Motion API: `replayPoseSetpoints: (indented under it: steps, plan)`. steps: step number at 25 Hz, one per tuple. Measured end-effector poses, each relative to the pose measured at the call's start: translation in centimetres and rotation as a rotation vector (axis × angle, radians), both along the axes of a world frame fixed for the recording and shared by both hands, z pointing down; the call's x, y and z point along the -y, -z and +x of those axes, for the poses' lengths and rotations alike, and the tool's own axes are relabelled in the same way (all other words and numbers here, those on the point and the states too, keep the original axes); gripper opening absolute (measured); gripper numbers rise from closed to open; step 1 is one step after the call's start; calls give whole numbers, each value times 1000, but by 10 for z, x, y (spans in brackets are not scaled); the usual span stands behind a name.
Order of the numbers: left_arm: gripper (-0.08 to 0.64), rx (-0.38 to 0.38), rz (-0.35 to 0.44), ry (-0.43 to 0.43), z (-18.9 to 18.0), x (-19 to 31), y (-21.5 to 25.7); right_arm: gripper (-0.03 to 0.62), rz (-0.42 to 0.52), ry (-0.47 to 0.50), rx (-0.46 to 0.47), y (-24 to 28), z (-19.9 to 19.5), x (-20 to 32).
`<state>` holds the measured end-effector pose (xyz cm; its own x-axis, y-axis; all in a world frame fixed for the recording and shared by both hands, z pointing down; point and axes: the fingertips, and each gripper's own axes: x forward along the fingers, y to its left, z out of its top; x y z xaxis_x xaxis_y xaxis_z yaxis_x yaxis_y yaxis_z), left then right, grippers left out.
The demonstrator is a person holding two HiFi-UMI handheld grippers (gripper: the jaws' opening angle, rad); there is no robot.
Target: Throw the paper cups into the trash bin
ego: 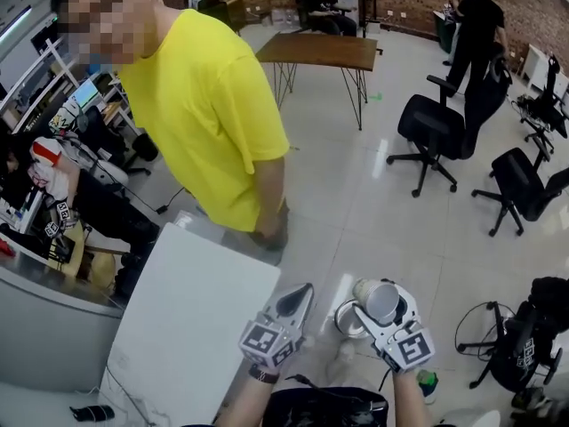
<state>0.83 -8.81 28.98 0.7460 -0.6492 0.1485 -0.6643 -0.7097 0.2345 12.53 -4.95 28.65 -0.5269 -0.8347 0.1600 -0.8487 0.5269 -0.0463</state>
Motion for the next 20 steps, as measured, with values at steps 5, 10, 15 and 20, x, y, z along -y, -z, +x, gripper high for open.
replayPoseSetpoints:
  steps: [5,10,15,20]
  plan:
    - [2,34,-29,46,21,-7,-23,336,-43,28,46,-30,31,-1]
    - [2,70,-74,75,38,-18,-42,336,-75,50,74,-52,49,-3]
    - [2,88,-82,108,26,-31,-37,336,-60,84,98,-43,36,-5]
    - [2,85,-40,100,30,-25,-27,336,-31,82,87,-34,35,0]
